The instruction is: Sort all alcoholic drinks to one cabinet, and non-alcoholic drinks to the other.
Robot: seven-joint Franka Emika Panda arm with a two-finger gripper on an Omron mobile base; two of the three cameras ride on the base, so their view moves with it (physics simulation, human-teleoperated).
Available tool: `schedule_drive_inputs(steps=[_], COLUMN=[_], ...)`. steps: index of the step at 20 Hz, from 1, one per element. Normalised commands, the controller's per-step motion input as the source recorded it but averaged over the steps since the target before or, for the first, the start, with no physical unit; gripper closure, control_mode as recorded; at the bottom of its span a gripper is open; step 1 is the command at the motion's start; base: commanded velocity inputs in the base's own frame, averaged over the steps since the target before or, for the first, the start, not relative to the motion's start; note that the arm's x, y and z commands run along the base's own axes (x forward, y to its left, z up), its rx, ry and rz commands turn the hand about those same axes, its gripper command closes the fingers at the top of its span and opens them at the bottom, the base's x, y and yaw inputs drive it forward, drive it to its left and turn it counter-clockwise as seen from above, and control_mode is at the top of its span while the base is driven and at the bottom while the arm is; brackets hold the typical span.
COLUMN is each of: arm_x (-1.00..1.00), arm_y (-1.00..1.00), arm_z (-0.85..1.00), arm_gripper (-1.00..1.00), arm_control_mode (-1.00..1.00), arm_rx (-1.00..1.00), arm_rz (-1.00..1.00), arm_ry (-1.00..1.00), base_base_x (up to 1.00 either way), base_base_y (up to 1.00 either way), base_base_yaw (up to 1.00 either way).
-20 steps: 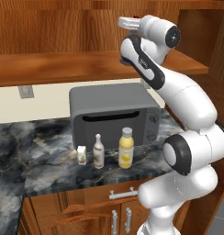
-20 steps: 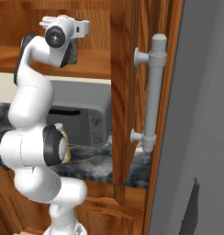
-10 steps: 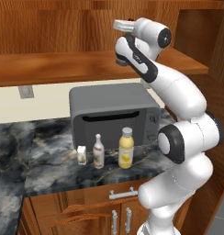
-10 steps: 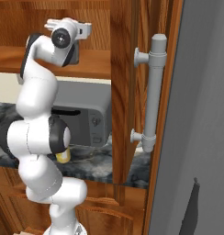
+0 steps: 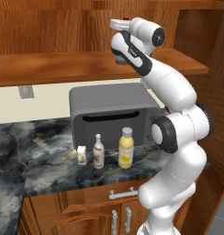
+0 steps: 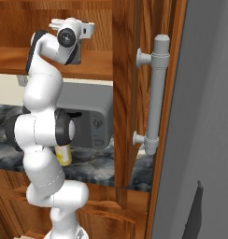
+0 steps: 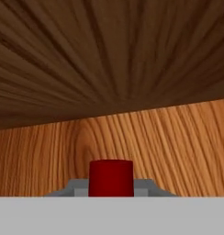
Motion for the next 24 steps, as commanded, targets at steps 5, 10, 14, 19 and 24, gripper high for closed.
schedule_drive_inputs(steps=[5,10,14,19,24], arm_x=[0.4,0.12,-0.04,0.03,0.19], arm_y=[0.08,0.02,0.0,0.0,0.01], arm_z=[-0.08,-0.01,0.28,0.11,-0.19], arm_gripper=[1.0,1.0,1.0,1.0,1.0], arm_control_mode=[-1.0,-1.0,-1.0,-1.0,-1.0], arm_rx=[0.0,0.0,0.0,0.0,0.0], arm_rz=[0.01,0.01,0.0,0.0,0.0], arm_ry=[0.0,-0.02,-0.06,-0.01,0.04], base_base_x=[0.0,0.0,0.0,0.0,0.0], base_base_y=[0.0,0.0,0.0,0.0,0.0], base_base_yaw=[0.0,0.0,0.0,0.0,0.0])
